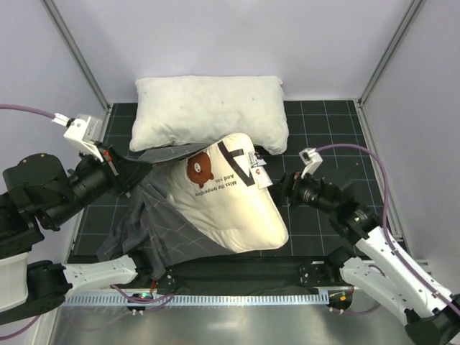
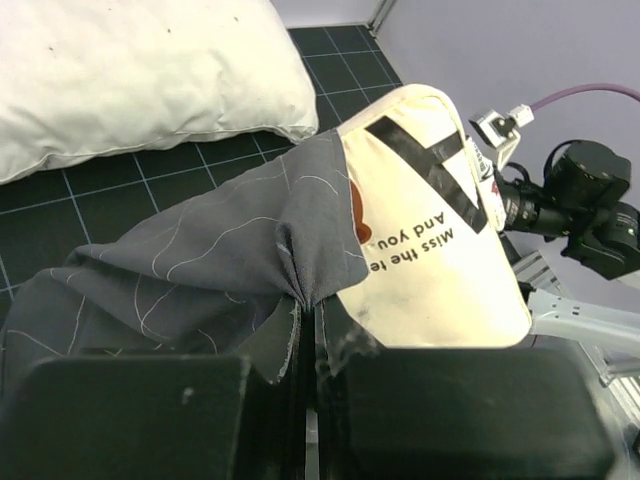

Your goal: Put the pillow into the pillowcase

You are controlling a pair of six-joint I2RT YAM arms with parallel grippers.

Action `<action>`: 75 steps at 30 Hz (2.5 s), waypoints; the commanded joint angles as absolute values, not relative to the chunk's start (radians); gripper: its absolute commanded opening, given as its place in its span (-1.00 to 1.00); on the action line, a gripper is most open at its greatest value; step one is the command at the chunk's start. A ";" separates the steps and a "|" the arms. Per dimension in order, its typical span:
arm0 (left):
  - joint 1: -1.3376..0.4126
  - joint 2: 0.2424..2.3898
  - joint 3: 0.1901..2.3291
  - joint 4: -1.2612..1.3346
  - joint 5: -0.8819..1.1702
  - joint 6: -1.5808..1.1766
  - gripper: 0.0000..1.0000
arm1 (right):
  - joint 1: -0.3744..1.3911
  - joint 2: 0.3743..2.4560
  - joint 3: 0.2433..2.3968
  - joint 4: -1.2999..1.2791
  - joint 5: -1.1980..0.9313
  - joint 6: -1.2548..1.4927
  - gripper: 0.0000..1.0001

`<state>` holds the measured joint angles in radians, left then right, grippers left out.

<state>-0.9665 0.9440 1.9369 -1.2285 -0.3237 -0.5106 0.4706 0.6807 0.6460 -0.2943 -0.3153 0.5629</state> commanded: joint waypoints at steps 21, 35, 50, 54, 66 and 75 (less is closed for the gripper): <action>-0.966 0.979 1.937 -1.108 -0.391 -0.502 -0.99 | 1.206 1.118 1.052 -0.425 0.494 0.682 0.68; -0.965 0.959 1.948 -1.117 -0.393 -0.502 -1.00 | 1.158 1.199 1.051 -0.315 0.384 0.650 0.29; -0.966 0.957 1.893 -1.097 -0.382 -0.505 -1.00 | 1.154 1.195 1.066 -0.173 0.258 0.624 -0.92; -0.965 1.000 1.898 -1.071 -0.403 -0.517 -1.00 | 1.154 1.112 1.343 -0.400 0.326 0.598 -0.92; -0.965 1.170 2.020 -0.836 -0.272 -0.652 -0.99 | 1.152 1.061 2.063 -0.791 0.474 0.462 -0.92; -0.966 1.158 1.979 -0.730 -0.265 -0.747 -0.99 | 1.150 0.947 1.728 -0.737 0.655 0.479 -0.92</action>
